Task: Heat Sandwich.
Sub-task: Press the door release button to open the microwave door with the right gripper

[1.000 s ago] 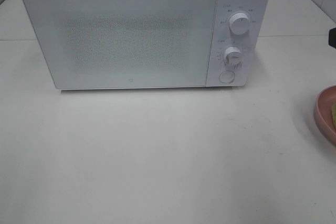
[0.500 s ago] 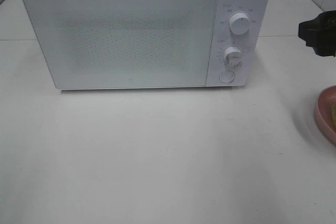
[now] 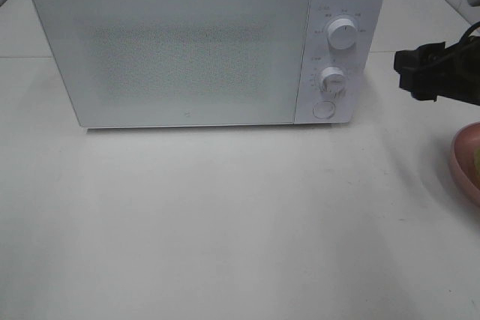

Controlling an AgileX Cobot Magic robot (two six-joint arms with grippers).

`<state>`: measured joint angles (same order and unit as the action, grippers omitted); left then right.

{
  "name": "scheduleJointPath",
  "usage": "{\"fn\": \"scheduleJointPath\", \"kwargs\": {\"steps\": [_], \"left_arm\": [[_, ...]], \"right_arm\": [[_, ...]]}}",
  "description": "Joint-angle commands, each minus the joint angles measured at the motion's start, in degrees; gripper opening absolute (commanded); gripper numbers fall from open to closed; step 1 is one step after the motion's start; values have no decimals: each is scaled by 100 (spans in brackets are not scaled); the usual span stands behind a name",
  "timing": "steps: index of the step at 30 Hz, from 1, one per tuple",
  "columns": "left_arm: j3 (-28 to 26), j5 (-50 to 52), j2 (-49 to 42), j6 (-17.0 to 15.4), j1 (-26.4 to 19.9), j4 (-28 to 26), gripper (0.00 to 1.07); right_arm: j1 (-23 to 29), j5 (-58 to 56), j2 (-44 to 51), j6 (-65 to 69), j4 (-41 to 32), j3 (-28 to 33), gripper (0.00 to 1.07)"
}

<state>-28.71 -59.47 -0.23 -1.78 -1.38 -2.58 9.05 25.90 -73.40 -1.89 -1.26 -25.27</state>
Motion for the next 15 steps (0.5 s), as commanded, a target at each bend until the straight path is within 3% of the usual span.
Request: {"fn": "scheduleJointPath", "kwargs": {"steps": [1,10,15], "left_arm": [[23,23,-160,-6,-17,6,101],[23,23,-160,-6,-17,6,101],[23,23,-160,-6,-17,6,101]], "right_arm": [[481,699,-149,-980,-1060,252,75],[1513,1982,-229,-1707,-2956,745,75],[2023,2469,-229,-1862,-3633,928,75]]}}
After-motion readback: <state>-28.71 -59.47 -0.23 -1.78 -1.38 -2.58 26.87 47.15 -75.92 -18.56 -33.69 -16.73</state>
